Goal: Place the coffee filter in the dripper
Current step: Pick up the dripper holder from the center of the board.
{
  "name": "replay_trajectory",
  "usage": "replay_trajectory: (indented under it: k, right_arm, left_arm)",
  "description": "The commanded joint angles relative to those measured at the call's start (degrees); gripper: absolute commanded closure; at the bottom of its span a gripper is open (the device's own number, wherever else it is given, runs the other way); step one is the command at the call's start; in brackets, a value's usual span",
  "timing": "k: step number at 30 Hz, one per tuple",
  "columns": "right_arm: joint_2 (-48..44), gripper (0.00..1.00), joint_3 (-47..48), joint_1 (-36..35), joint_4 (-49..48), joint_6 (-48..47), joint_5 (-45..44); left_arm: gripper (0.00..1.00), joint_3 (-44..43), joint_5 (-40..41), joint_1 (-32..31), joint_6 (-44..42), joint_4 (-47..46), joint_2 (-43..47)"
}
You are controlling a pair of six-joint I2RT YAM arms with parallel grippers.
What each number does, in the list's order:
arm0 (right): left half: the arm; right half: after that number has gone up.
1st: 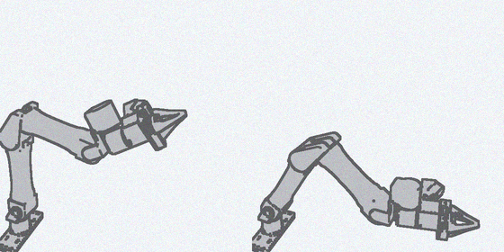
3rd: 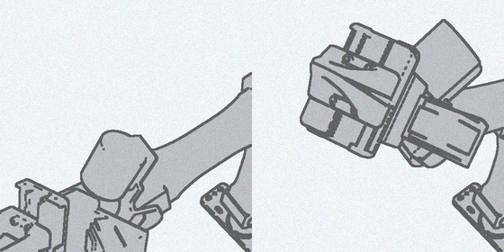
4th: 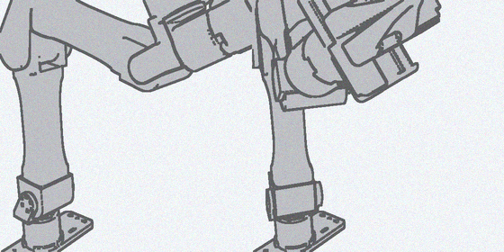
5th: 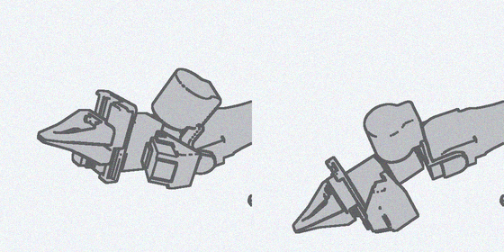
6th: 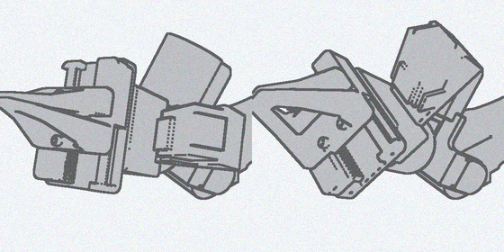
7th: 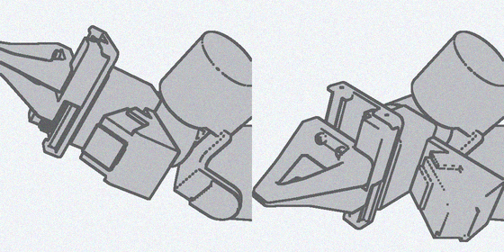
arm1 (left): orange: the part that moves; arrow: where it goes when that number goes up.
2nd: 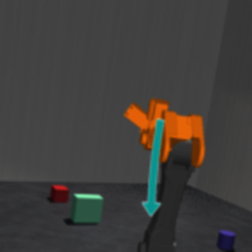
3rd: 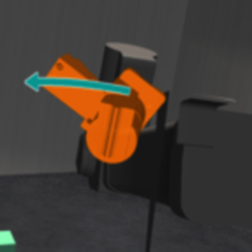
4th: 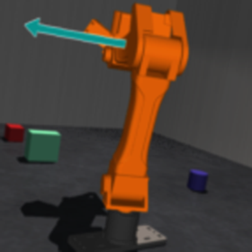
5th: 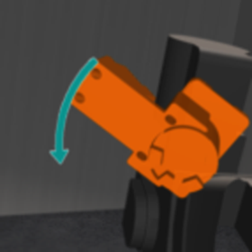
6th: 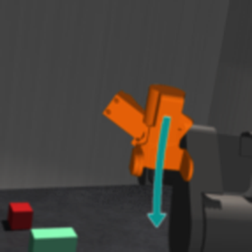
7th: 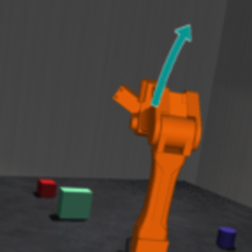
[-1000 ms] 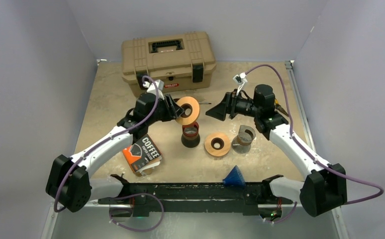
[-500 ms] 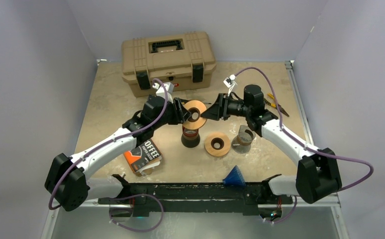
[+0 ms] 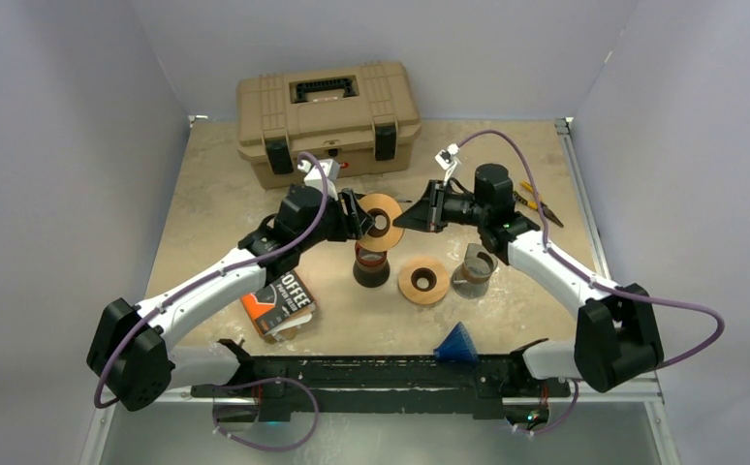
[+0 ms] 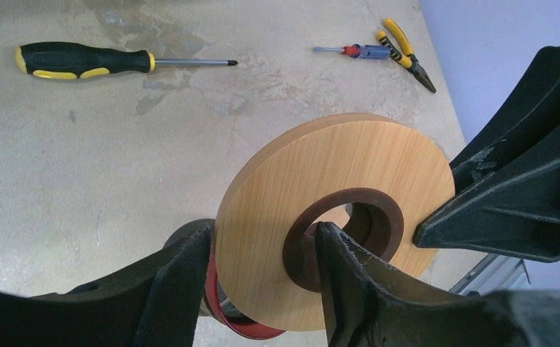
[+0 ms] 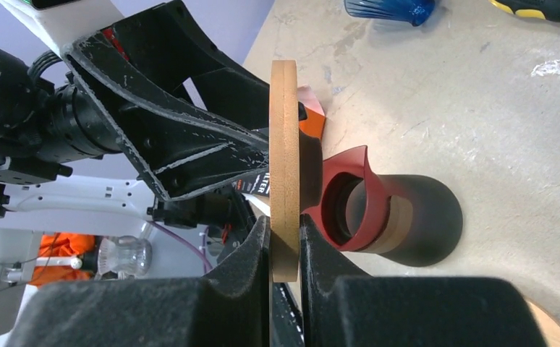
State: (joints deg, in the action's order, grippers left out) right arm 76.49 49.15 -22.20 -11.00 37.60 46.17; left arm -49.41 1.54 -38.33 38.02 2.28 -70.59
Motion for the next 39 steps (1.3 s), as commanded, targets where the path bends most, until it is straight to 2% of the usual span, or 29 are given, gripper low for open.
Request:
replay_trajectory:
  k: [1,8,16,18,23,27,32,36,39]
  right_arm:
    - [0.4,1.0,0.8,-0.5,-0.5,-2.2,1.6]
    - [0.5,1.0,3.0,-0.2,4.0,-6.4,0.8]
    - [1.3,1.0,5.8,0.4,8.0,-10.7,1.5]
    - [1.3,1.0,6.2,0.6,8.7,-11.4,1.7]
    - [1.2,1.0,6.6,1.0,9.5,-12.2,2.8]
    - [0.8,1.0,6.6,1.7,9.8,-13.1,4.2]
    - [-0.5,1.0,6.5,4.1,10.9,-15.0,5.7]
    - [-1.3,1.0,5.7,6.3,10.9,-15.8,9.1]
    - [-1.9,1.0,5.0,7.0,9.7,-16.4,12.7]
  left_arm:
    - [0.41,-2.8,0.2,-0.3,-2.2,-0.4,1.9]
    - [0.2,-2.3,2.1,-0.3,-3.0,0.7,3.4]
    - [0.15,-2.1,2.1,-0.2,-2.5,-1.0,4.5]
    - [0.09,-2.1,4.9,-0.1,-1.3,0.3,5.0]
    - [0.04,-1.7,7.2,2.1,-0.7,2.2,7.4]
    - [0.02,0.3,3.8,5.7,-0.1,1.4,9.9]
    - [0.01,4.7,-6.7,11.8,1.2,-3.6,12.1]
    - [0.02,8.0,-11.4,12.2,-0.3,-9.2,13.9]
    - [0.02,8.4,-13.5,12.2,-1.1,-9.6,14.1]
